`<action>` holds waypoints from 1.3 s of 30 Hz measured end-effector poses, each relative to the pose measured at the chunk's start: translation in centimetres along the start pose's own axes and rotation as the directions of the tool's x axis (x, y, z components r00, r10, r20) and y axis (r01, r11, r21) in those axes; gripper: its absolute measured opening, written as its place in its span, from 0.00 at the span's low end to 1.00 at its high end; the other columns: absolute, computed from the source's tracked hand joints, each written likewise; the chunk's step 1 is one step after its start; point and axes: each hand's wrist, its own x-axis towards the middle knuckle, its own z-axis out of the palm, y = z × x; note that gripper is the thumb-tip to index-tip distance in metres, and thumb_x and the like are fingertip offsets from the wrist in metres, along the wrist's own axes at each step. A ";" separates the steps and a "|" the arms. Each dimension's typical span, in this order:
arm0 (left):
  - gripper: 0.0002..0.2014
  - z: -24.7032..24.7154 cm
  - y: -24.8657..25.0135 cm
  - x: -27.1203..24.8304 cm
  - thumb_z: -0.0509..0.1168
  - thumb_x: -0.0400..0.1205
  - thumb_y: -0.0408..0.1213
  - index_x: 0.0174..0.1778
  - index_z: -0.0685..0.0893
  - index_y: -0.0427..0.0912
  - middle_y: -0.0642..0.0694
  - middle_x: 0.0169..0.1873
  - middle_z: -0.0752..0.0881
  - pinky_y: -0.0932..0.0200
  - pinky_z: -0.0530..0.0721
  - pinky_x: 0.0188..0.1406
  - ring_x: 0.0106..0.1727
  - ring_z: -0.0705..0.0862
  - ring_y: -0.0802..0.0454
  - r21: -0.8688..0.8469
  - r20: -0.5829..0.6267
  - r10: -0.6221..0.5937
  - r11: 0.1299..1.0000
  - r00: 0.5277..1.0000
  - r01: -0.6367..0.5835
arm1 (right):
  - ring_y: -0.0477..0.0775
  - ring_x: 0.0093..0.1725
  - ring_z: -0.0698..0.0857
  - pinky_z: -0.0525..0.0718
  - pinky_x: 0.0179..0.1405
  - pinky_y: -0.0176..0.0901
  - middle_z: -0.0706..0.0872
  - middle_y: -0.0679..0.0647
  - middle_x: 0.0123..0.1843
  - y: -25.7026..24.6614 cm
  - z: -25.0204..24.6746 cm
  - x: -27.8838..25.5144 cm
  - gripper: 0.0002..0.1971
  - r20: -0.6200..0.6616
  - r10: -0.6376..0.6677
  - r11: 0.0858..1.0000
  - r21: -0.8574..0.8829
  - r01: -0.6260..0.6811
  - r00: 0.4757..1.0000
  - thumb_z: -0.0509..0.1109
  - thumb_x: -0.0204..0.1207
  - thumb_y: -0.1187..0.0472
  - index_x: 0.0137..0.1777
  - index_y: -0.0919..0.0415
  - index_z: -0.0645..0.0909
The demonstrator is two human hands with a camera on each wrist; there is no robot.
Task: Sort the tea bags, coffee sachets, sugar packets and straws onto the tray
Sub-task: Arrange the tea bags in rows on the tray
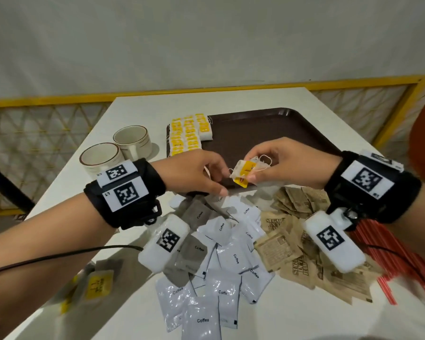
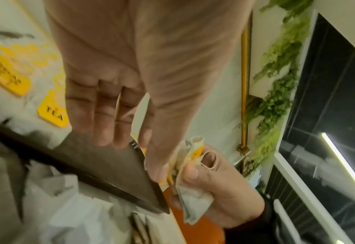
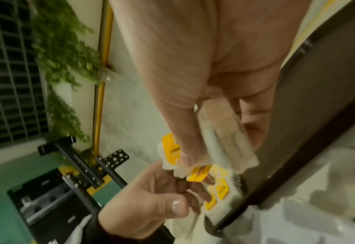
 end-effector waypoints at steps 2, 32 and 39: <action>0.18 0.4 0.6 -0.1 0.75 0.74 0.42 0.59 0.81 0.52 0.50 0.53 0.86 0.60 0.85 0.52 0.50 0.87 0.56 -0.185 0.008 0.040 0.982 0.999 -0.037 | 0.39 0.39 0.84 0.81 0.40 0.31 0.89 0.47 0.43 -0.2 0.3 -0.3 0.09 0.009 -0.009 0.994 0.109 0.008 1.000 0.79 0.69 0.61 0.49 0.51 0.87; 0.10 3.9 -1.4 -1.3 0.60 0.81 0.24 0.34 0.78 0.37 0.46 0.32 0.84 0.61 0.85 0.42 0.35 0.84 0.55 -0.869 -0.380 -0.271 0.433 0.884 -0.241 | 0.47 0.34 0.84 0.82 0.32 0.35 0.87 0.55 0.38 1.4 4.6 -0.5 0.04 -0.218 0.099 0.864 0.504 0.025 0.971 0.77 0.71 0.66 0.42 0.59 0.84; 0.10 4.3 -1.1 -0.9 0.63 0.82 0.27 0.35 0.76 0.40 0.44 0.31 0.82 0.66 0.82 0.28 0.28 0.83 0.57 -0.870 -0.429 -0.329 0.402 0.841 -0.286 | 0.53 0.39 0.83 0.78 0.30 0.41 0.91 0.57 0.49 1.0 4.9 -0.5 0.13 -0.174 0.066 0.841 0.540 0.039 0.983 0.66 0.76 0.75 0.36 0.60 0.70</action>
